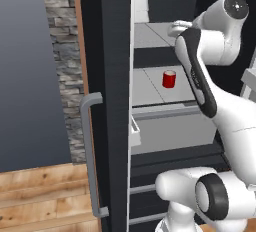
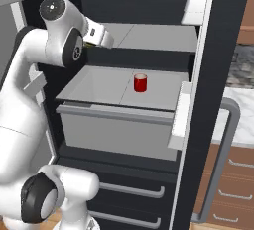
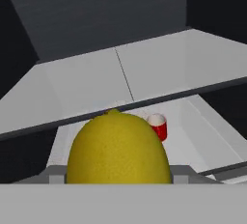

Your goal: Pick lemon from the fridge and place it on the plate on the counter.

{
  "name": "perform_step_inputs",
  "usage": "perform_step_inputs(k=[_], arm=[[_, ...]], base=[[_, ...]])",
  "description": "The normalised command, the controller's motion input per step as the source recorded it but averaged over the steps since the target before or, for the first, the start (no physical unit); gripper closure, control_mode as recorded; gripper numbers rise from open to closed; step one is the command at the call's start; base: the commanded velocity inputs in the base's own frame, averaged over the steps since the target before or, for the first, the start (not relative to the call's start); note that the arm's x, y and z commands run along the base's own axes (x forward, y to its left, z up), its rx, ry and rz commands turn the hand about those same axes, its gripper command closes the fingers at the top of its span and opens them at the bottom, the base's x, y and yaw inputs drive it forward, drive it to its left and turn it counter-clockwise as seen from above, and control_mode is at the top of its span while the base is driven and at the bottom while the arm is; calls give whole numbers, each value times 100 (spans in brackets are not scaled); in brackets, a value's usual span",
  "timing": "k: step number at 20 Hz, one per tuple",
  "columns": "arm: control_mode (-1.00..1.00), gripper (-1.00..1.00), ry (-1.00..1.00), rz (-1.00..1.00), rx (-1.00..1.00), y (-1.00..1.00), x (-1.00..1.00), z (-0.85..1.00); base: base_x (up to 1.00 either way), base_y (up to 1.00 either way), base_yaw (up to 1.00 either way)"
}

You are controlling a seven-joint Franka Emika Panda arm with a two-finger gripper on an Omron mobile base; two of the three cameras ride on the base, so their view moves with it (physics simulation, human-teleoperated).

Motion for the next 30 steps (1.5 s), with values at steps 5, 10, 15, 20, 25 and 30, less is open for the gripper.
perform_step_inputs(k=[5, 10, 15, 20, 25, 30], arm=[[-100, 100, 1, 3, -17, 0, -100, -7], [-100, 100, 19, 4, -16, 0, -100, -25], [-100, 100, 25, 5, -8, 0, -100, -49], [-100, 100, 34, 3, -5, 0, -100, -71], [-100, 100, 38, 0, -7, 0, -90, -100], [-100, 100, 27, 0, -4, -9, -17, -89]], base=[[0, 0, 0], [0, 0, 0], [0, 0, 0], [0, 0, 0], [0, 0, 0], [0, 0, 0]])
